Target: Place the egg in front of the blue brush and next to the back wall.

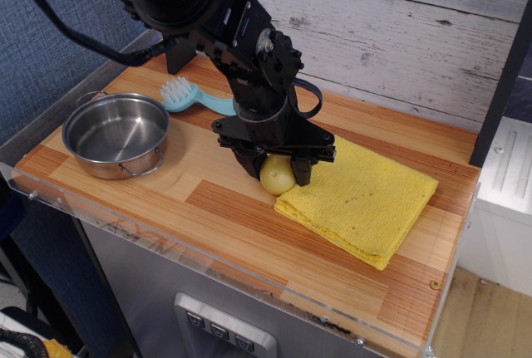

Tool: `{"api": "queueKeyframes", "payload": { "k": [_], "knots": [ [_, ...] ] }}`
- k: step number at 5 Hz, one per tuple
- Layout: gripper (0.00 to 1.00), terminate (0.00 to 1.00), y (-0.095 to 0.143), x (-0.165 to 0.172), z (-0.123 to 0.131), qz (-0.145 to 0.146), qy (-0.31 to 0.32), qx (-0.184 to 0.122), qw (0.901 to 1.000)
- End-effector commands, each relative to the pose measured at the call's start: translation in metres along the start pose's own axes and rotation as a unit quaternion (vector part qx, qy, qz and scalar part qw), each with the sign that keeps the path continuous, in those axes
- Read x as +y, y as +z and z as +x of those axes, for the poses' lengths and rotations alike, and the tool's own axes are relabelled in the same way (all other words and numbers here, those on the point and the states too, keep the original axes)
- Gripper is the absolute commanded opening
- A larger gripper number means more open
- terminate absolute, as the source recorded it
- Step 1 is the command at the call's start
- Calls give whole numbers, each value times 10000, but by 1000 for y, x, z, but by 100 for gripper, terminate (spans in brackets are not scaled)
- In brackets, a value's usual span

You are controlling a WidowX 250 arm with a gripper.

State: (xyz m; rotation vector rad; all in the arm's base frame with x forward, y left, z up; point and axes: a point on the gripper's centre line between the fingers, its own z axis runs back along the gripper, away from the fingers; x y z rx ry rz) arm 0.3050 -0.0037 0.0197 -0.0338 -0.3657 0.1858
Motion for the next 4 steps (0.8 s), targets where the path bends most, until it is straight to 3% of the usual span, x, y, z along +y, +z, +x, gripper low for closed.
{"api": "queueKeyframes", "payload": {
  "k": [1, 4],
  "knots": [
    [0, 0, 31, 5, 13, 3, 31, -331, 9994],
    [0, 0, 99, 10, 31, -252, 358, -704, 9966]
  ]
}}
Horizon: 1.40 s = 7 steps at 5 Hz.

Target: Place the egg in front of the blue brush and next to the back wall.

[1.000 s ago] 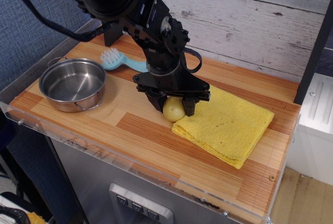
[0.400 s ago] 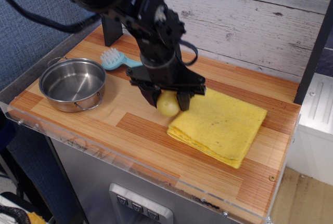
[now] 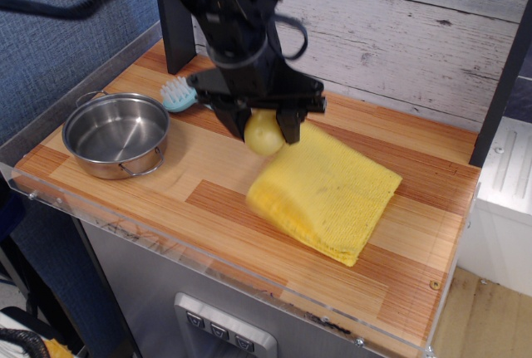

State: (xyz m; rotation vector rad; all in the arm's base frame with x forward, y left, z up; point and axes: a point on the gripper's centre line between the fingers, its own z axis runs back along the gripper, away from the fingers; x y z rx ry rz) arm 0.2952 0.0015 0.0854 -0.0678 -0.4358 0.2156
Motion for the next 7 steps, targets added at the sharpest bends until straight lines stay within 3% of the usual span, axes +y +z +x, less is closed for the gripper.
{"api": "queueKeyframes", "payload": {
  "k": [1, 4, 5, 7],
  "knots": [
    [0, 0, 50, 11, 25, -102, 287, -494, 9983],
    [0, 0, 91, 53, 55, 9, 982, -790, 9920],
    [0, 0, 87, 59, 69, -13, 1132, -812, 9902],
    [0, 0, 52, 62, 109, 239, 1335, -760, 9878]
  ]
}}
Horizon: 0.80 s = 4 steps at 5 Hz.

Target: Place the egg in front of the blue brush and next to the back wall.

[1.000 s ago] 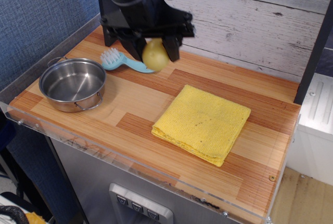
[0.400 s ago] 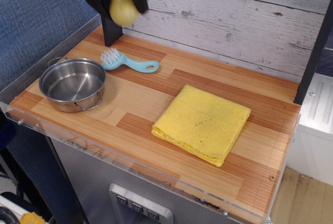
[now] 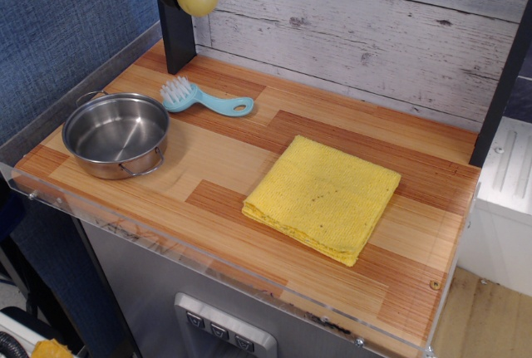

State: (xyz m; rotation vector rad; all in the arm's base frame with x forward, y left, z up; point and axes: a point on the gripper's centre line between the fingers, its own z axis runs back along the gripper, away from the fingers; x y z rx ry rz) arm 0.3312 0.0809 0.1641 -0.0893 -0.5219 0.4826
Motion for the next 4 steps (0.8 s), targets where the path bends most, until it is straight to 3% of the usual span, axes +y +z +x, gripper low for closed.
{"api": "queueKeyframes", "payload": {
  "k": [1, 4],
  "knots": [
    [0, 0, -33, -6, 38, 317, 92, -264, 9991],
    [0, 0, -104, 22, 61, 719, 182, -135, 9972]
  ]
}}
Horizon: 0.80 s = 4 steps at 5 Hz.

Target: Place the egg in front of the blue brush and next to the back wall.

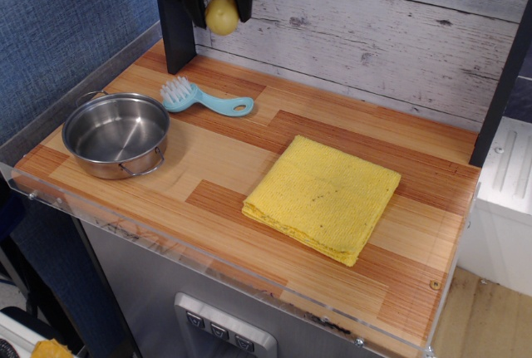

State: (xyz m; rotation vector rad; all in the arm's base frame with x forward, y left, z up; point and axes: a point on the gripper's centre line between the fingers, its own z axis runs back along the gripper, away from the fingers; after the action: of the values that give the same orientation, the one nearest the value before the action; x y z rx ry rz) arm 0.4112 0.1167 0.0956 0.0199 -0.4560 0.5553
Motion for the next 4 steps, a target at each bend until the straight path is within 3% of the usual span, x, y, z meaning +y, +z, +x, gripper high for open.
{"api": "queueKeyframes", "payload": {
  "k": [1, 4],
  "knots": [
    [0, 0, -21, 16, 13, 123, -41, -200, 9997],
    [0, 0, -56, 41, -17, 480, -417, 30, 9980]
  ]
}}
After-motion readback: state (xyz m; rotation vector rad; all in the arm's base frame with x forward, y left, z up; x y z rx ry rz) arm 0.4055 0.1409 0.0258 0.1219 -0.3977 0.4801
